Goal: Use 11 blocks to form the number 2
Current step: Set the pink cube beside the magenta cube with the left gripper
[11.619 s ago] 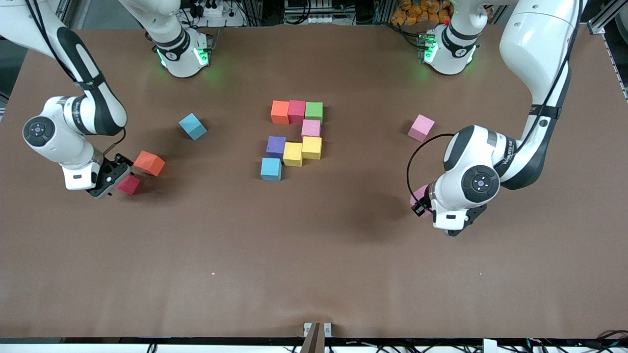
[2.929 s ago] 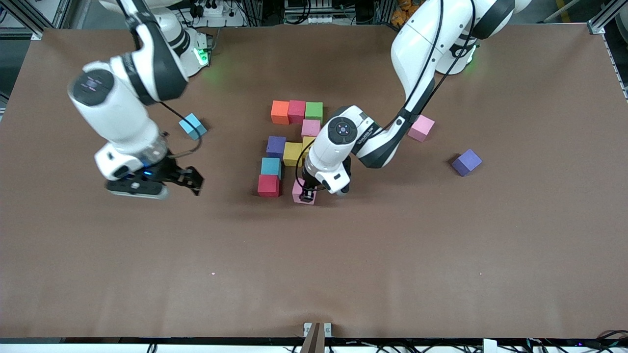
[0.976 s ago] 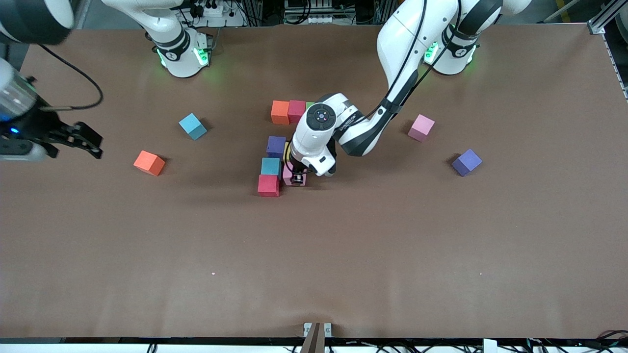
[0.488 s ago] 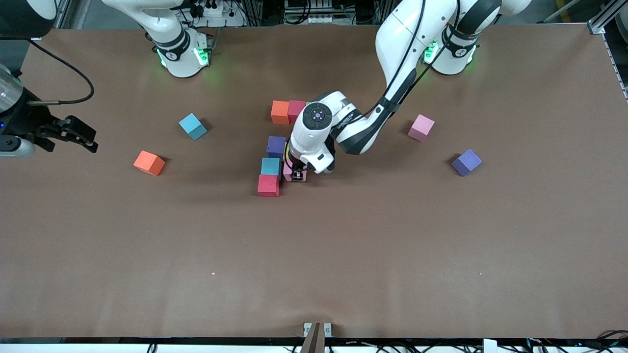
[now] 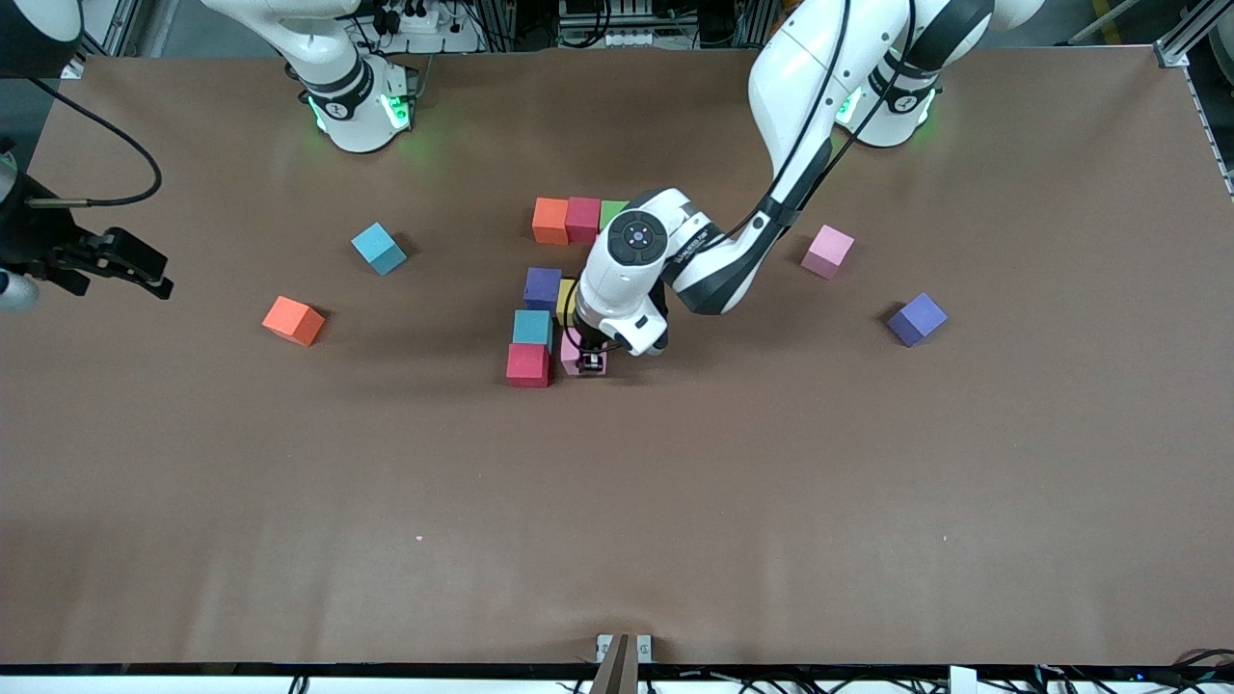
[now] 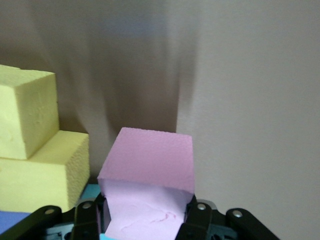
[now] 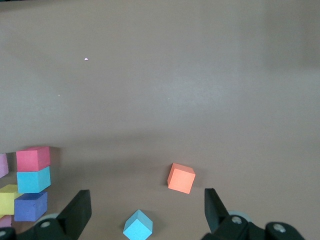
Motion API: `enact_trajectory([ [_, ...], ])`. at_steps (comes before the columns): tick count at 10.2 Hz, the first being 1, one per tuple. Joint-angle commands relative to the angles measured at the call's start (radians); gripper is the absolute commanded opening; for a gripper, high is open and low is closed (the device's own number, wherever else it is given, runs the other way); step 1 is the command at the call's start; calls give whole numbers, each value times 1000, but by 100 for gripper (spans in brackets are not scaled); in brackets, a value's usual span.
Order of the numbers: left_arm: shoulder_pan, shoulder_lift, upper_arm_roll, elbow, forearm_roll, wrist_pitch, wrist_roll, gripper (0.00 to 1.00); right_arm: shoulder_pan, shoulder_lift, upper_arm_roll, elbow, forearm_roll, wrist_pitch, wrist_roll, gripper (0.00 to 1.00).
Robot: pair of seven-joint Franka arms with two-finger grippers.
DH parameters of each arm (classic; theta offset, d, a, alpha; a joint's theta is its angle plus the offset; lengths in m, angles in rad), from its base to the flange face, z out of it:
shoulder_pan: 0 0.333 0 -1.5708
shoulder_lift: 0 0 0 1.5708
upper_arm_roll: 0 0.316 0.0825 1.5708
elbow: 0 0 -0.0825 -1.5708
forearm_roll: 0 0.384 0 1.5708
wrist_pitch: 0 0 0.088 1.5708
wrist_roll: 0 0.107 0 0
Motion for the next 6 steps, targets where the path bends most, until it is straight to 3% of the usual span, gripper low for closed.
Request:
enact_trajectory([
  [1, -17, 30, 37, 48, -19, 39, -7, 21, -34, 7, 8, 33, 29, -22, 34, 100],
  [4, -19, 94, 39, 125, -19, 74, -2, 21, -36, 7, 8, 42, 22, -27, 33, 100],
  [6, -27, 113, 39, 125, -18, 123, 18, 21, -39, 9, 8, 41, 15, -27, 34, 100],
])
